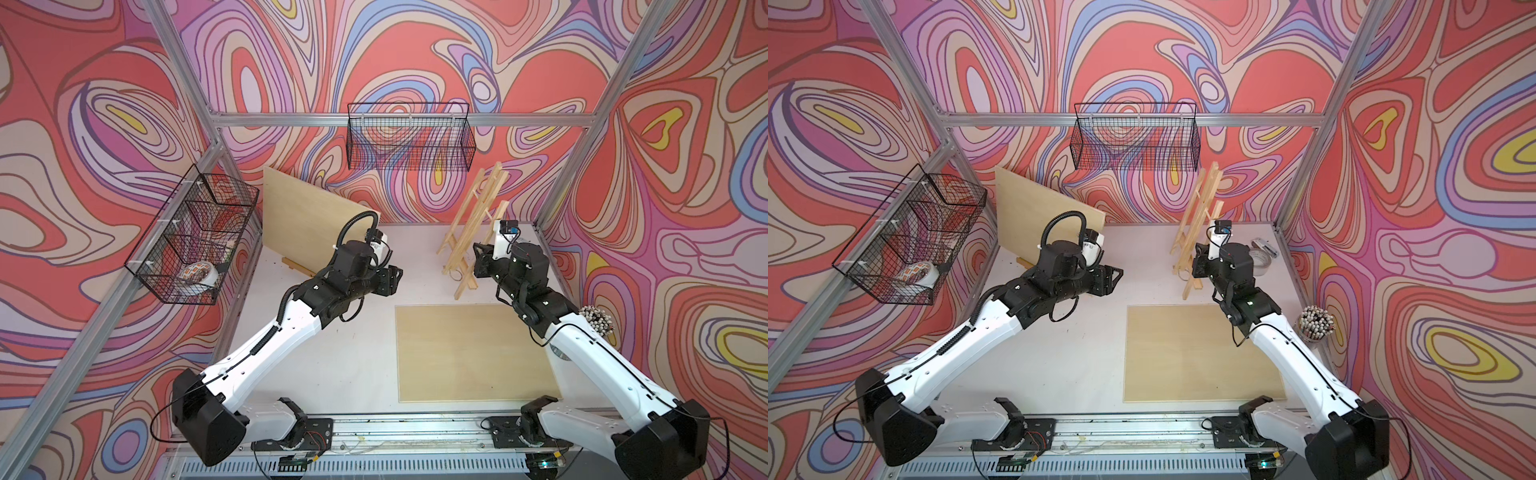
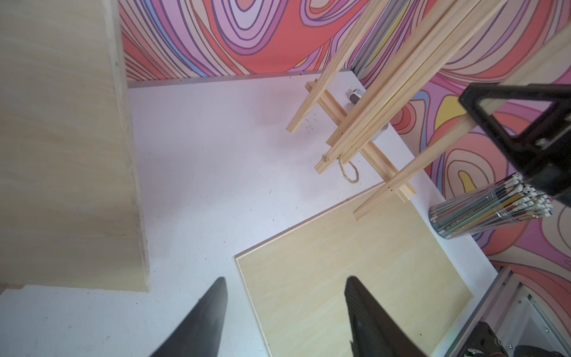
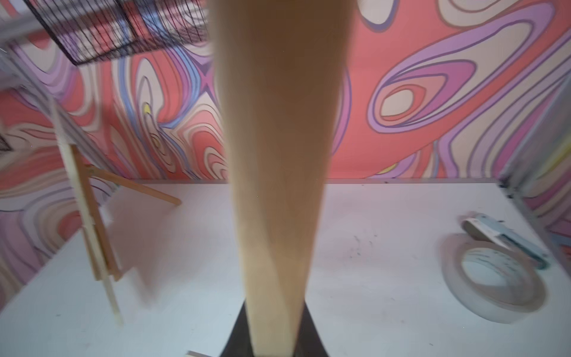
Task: Disassemble the easel
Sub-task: Place the easel at the center of the board.
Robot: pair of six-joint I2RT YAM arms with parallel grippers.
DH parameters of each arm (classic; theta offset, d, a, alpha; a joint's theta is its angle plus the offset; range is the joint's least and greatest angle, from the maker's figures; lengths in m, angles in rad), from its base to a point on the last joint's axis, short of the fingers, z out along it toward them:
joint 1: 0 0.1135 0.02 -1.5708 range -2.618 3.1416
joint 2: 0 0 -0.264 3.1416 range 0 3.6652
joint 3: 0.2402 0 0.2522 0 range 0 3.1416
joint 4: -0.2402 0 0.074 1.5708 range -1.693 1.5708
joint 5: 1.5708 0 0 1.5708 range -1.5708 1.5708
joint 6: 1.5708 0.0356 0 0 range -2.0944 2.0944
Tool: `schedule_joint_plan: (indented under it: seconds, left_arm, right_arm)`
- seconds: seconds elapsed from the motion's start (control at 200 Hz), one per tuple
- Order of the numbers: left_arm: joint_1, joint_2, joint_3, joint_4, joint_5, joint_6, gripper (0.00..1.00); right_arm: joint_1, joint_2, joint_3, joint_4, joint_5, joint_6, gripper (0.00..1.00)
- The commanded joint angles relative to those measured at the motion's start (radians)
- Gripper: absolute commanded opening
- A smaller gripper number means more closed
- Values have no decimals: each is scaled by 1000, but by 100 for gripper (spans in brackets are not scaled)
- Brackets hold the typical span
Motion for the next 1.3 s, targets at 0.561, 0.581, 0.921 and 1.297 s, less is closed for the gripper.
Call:
schedule_joint_plan:
  seconds: [0.561, 0.581, 0.921, 1.297]
  left_arm:
    - [4, -323, -226, 238, -281, -46, 83]
    - [4, -327, -229, 241, -282, -47, 83]
    - [4, -353, -236, 244, -288, -43, 89]
    - [13, -366, -247, 258, -266, -61, 91]
  right_arm:
    - [187, 665, 366, 136, 694, -743, 0]
    - [188, 692, 383, 140, 695, -758, 0]
    - [146, 1126, 669, 277, 770, -986, 0]
    - [123, 1332, 767, 226, 763, -956, 0]
